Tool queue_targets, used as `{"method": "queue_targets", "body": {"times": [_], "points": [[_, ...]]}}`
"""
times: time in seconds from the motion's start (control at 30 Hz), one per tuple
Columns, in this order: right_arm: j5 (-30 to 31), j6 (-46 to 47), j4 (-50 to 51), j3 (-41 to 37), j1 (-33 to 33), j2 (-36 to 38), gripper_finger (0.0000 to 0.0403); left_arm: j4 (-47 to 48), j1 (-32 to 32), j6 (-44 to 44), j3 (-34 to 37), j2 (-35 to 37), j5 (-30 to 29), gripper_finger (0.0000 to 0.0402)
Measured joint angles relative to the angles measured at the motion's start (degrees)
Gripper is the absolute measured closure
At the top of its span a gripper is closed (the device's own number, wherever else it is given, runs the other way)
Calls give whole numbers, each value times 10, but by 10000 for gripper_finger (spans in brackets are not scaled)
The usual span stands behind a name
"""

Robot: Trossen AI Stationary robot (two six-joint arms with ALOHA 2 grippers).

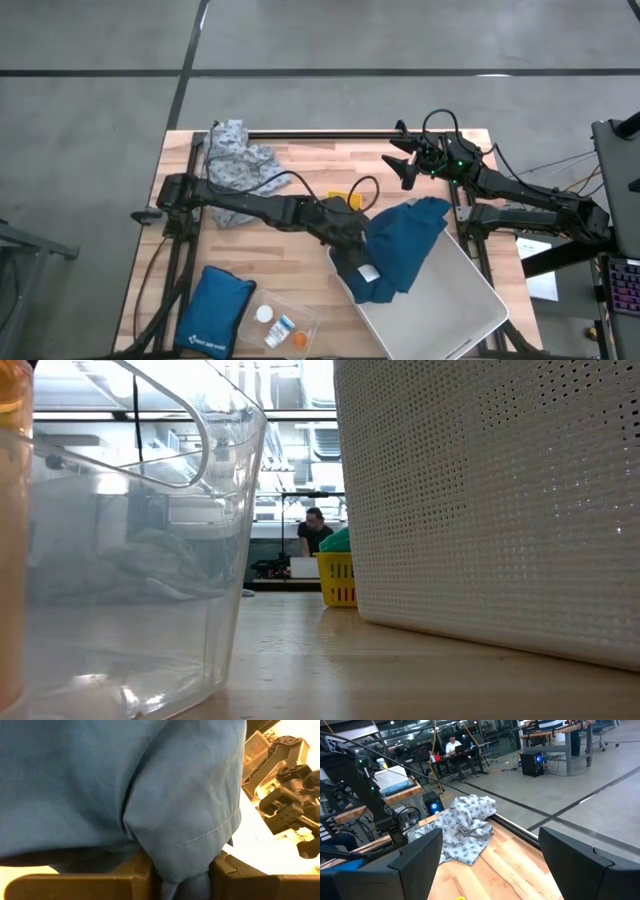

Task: Pick & place medical supplies in basket/bin
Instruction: Put the blue patient gown into the white bin

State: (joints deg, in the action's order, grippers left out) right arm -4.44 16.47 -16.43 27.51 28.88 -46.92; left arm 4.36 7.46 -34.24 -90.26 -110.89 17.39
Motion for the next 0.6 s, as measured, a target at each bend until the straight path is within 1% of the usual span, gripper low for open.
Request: {"method": "queue_targets", "body": {"times": [0.6], "points": [[0, 0, 0, 0, 0, 0, 78, 2, -2, -2, 0, 0, -5, 304]]}}
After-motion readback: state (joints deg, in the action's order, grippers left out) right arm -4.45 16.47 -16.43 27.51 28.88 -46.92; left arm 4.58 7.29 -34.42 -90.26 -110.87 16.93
